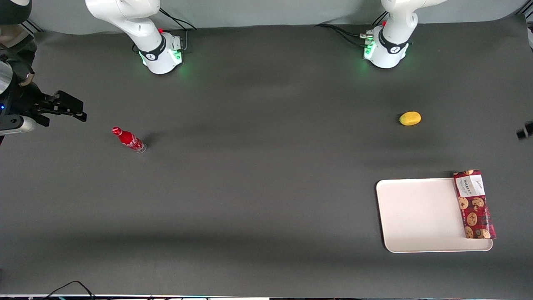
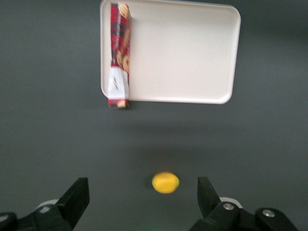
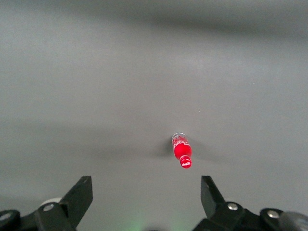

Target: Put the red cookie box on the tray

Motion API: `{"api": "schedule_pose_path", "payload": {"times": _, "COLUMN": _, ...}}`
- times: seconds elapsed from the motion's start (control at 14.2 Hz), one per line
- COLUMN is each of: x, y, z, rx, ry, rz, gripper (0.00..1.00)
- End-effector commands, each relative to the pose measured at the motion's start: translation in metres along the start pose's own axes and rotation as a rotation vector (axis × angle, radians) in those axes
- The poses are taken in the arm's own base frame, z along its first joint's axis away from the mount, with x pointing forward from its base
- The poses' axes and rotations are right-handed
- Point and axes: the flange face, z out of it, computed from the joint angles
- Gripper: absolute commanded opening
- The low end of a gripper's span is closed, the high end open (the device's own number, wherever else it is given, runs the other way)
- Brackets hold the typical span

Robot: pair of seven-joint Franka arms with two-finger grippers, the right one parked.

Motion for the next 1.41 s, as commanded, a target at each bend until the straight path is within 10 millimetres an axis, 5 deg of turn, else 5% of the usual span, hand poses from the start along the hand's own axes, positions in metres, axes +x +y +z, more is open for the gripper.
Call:
{"api": "schedule_pose_path", "payload": {"times": 0.0, "x": -0.034, "y": 0.045, "z": -0.008, "rx": 0.027, "ry": -0.028, "rz": 0.009, "gripper": 1.00}}
{"api": "schedule_pose_path", "payload": {"times": 0.21, "x": -0.045, "y": 0.116, "z": -0.008, "rx": 0.167, "ry": -0.078, "rz": 0.081, "gripper": 1.00}}
{"api": "schedule_pose_path", "payload": {"times": 0.56, "x": -0.061, "y": 0.131, "z": -0.020, "rx": 0.093, "ry": -0.076, "rz": 0.094, "gripper": 1.00}}
{"api": "schedule_pose_path", "payload": {"times": 1.34, "x": -0.058, "y": 0.155, "z": -0.036, "rx": 0.108, "ry": -0.037, "rz": 0.136, "gripper": 1.00}}
